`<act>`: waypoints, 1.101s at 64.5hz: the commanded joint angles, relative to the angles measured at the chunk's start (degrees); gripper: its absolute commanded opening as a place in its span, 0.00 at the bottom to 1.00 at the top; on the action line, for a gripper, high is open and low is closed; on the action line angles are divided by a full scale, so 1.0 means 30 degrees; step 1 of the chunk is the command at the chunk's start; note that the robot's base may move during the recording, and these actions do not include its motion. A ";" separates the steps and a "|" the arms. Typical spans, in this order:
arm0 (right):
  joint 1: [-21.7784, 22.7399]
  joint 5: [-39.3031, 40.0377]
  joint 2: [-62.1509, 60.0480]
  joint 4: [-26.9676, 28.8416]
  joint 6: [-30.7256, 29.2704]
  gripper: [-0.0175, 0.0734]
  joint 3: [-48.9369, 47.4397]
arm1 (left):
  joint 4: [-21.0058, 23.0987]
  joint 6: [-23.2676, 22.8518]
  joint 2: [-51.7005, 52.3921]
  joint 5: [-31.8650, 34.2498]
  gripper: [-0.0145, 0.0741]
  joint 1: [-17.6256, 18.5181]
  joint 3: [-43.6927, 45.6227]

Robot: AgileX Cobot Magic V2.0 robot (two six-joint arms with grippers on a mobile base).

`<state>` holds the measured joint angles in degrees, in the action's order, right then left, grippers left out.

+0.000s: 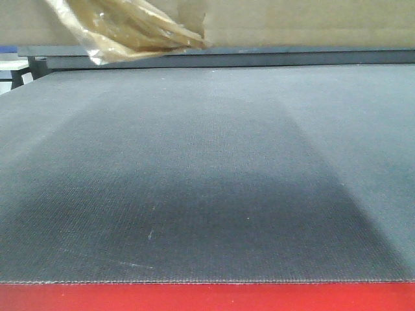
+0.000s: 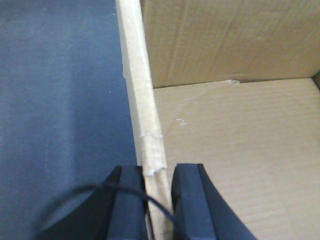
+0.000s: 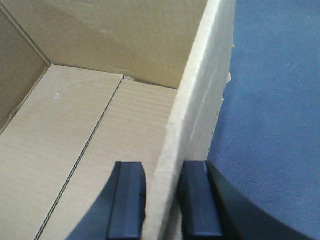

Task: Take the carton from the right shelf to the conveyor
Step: 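Lower the carton onto the conveyor belt and open both grippers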

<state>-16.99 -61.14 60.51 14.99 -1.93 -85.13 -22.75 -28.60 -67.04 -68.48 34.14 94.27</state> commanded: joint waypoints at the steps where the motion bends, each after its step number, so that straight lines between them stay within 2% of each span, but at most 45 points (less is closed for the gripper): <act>1: 0.0089 0.0247 0.0129 -0.0393 -0.0558 0.12 -0.0125 | -0.2577 0.0828 -0.0171 -0.0493 0.15 -0.0279 0.0229; 14: 0.0089 0.1508 0.2719 -0.0393 -0.0558 0.12 -0.0125 | -0.3296 0.0828 -0.2628 0.0205 0.15 -0.0279 0.0191; 19: 0.0089 0.2479 0.4031 -0.0456 -0.0558 0.12 -0.0125 | -0.3217 0.0828 -0.3944 0.0848 0.15 -0.0659 0.0191; 25: 0.0089 0.3318 0.5322 -0.0502 -0.0593 0.12 -0.0125 | -0.2284 0.0828 -0.5327 0.1620 0.15 -0.1476 0.0191; 29: 0.0089 0.3876 0.6566 -0.0502 -0.0793 0.12 -0.0125 | -0.0918 0.0997 -0.6403 0.2377 0.15 -0.2340 0.0191; 36: 0.0089 0.4574 0.8018 -0.0502 -0.0877 0.12 -0.0125 | 0.0322 0.1411 -0.7654 0.2955 0.15 -0.3245 0.0191; 45: 0.0089 0.5588 0.9472 -0.0600 -0.0877 0.12 -0.0125 | 0.0307 0.1471 -0.8996 0.3584 0.15 -0.3705 0.0191; 50: 0.0089 0.5827 0.9854 -0.0600 -0.0877 0.13 -0.0125 | 0.0266 0.1551 -0.9317 0.3720 0.22 -0.3754 0.0191; 56: 0.0089 0.5827 0.9858 -0.0600 -0.0877 0.31 -0.0125 | 0.0266 0.1551 -0.9403 0.3761 0.42 -0.3836 0.0191; 66: 0.0089 0.5700 0.9858 -0.0614 -0.0877 0.81 -0.0125 | -0.0201 0.1551 -0.9403 0.3738 0.88 -0.3838 0.0227; 71: 0.0089 0.5278 0.9824 -0.0614 -0.0877 0.82 -0.0190 | -0.0201 0.1551 -0.9239 0.3549 0.82 -0.3838 0.0227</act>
<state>-16.89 -45.07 90.73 13.11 -3.99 -85.13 -22.48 -24.06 -95.47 -57.99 22.84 94.57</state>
